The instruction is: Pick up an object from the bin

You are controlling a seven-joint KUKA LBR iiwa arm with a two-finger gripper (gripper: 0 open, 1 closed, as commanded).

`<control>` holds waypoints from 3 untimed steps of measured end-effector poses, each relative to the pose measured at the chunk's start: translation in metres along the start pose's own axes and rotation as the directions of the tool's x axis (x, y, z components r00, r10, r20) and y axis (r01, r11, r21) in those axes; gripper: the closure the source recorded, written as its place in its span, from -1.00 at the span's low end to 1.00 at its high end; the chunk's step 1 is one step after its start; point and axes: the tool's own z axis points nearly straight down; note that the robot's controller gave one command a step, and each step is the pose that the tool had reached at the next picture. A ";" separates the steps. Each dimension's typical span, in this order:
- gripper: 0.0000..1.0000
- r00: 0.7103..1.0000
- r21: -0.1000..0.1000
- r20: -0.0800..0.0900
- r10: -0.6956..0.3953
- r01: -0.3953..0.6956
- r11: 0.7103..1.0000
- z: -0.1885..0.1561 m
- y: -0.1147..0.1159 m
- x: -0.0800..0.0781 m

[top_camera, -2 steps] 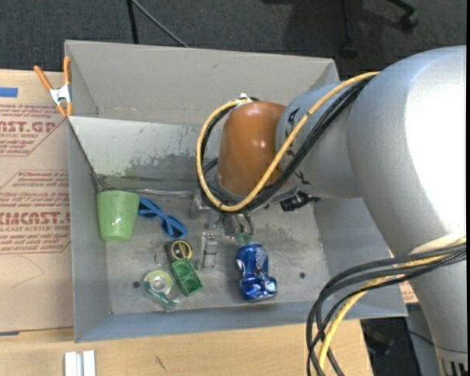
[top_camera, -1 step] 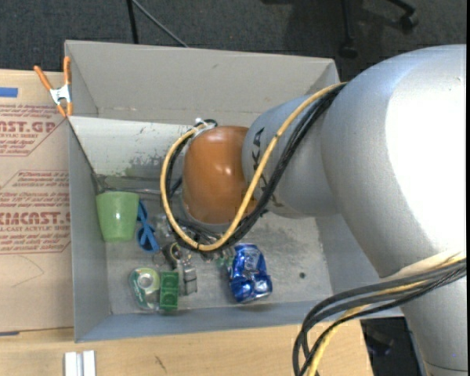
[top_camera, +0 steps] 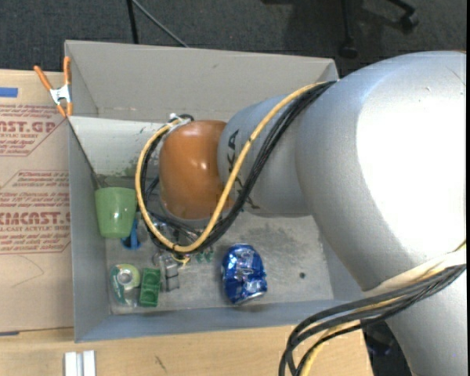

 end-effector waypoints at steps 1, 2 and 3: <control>-1.00 0.953 -0.002 0.005 -0.301 0.301 0.953 -0.001 0.061 0.025; 1.00 0.955 -0.002 0.004 -0.296 0.296 0.955 -0.001 0.059 0.025; 1.00 0.964 -0.002 0.014 -0.267 0.267 0.964 -0.126 0.051 0.015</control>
Offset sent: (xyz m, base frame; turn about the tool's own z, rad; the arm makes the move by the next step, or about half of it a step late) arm -0.0416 0.0500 0.0010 -0.3017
